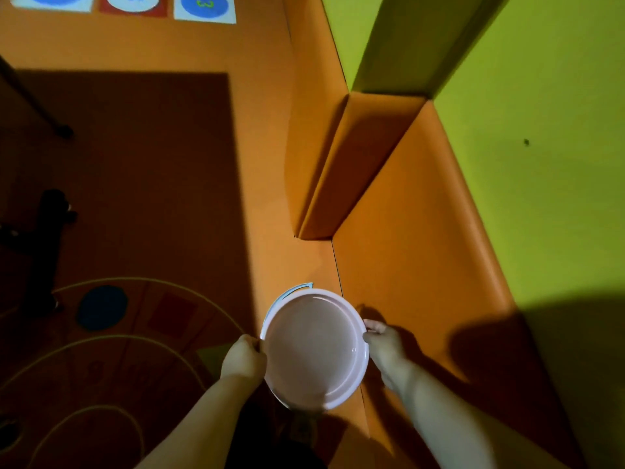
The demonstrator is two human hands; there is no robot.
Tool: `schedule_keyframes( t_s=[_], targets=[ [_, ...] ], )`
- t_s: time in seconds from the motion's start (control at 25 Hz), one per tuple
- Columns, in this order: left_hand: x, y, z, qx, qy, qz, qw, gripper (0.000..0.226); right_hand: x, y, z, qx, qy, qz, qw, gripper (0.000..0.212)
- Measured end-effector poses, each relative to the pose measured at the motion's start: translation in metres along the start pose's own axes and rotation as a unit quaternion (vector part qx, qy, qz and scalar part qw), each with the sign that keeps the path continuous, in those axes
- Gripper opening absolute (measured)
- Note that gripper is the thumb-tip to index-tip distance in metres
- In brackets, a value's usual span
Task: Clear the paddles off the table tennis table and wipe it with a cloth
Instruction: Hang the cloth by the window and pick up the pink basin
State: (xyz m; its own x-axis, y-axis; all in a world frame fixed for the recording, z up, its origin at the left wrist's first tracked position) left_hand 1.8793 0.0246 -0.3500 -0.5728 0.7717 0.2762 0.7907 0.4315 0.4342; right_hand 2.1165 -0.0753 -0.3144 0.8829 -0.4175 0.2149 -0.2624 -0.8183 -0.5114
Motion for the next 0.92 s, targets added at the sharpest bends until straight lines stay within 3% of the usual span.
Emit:
schedule_keyframes(
  t_s=[0.28,0.56,0.72,0.92],
  targets=[
    [0.038,0.051,0.135,0.023,-0.018,-0.013,1.0,0.005,-0.028,-0.09,0.14,0.008,0.025,-0.04,0.999,0.035],
    [0.014,0.064,0.305,0.044,-0.02,-0.075,0.996,0.002,-0.042,-0.129,0.324,0.071,0.044,-0.214,0.973,0.03],
    [-0.017,0.064,0.385,0.037,-0.02,-0.134,0.99,0.005,-0.046,-0.123,0.421,0.067,0.004,-0.354,0.933,0.038],
    [-0.051,0.058,0.436,0.054,-0.025,-0.184,0.981,0.009,-0.058,-0.131,0.487,0.034,-0.057,-0.544,0.837,0.046]
  ],
)
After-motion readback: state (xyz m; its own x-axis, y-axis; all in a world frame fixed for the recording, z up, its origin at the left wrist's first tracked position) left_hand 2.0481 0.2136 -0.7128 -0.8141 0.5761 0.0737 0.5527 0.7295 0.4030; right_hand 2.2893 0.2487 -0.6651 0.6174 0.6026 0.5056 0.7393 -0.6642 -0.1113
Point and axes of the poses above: each hand's wrist, its own z-axis towards the middle knuckle, its own x-axis out of the back of the hand, y = z × x, the point moved 4 cm from there along z, towards the middle knuckle, and after that the axes turned 14 degrees about -y, right-handed, at the moved point
